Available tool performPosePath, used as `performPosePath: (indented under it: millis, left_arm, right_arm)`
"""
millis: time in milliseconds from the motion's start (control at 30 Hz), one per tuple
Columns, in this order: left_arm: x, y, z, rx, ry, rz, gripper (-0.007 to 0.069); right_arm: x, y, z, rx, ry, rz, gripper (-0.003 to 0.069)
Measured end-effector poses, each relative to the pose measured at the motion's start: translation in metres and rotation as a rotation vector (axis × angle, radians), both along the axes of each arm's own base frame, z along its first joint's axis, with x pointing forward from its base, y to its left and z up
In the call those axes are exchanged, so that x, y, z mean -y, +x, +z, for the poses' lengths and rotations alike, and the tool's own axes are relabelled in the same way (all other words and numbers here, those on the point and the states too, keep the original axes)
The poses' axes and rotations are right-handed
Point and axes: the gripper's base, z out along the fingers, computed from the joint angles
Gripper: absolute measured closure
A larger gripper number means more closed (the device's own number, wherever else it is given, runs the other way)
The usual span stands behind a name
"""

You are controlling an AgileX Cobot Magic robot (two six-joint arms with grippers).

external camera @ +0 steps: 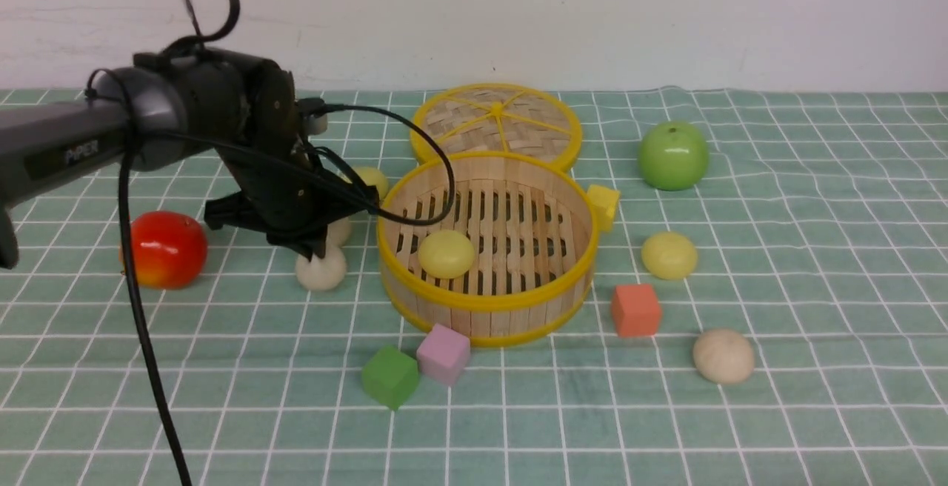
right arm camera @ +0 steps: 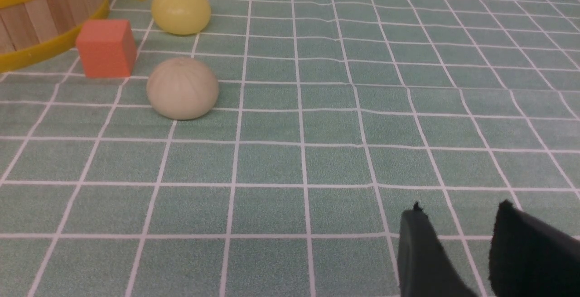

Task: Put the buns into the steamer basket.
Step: Use the left arm to put the steamed stuffed bun into the steamer

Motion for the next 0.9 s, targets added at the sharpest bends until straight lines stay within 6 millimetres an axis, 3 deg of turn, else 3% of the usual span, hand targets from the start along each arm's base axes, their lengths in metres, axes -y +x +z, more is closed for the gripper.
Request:
performPosePath:
  millis: [267, 367, 433, 567, 667, 900]
  left_arm:
    - [0.010, -0.003, 0.053, 0.134, -0.043, -0.023, 0.0638]
    - [0.041, -0.003, 0.078, 0.231, -0.075, -0.104, 0.0638]
    - [0.058, -0.002, 0.083, 0.270, -0.098, -0.137, 0.0638]
    - [0.079, 0.005, 0.079, 0.290, -0.140, -0.164, 0.0636]
    - [0.094, 0.008, 0.063, 0.235, -0.178, -0.176, 0.0635]
    - [0.134, -0.019, 0.051, 0.115, -0.159, -0.304, 0.0630]
  right_arm:
    - [0.000, 0.000, 0.000, 0.000, 0.000, 0.000, 0.0421]
    - [0.000, 0.000, 0.000, 0.000, 0.000, 0.000, 0.0421]
    - [0.000, 0.000, 0.000, 0.000, 0.000, 0.000, 0.0421]
    - [0.000, 0.000, 0.000, 0.000, 0.000, 0.000, 0.0421]
    - [0.000, 0.000, 0.000, 0.000, 0.000, 0.000, 0.0421]
    - [0.000, 0.000, 0.000, 0.000, 0.000, 0.000, 0.0421]
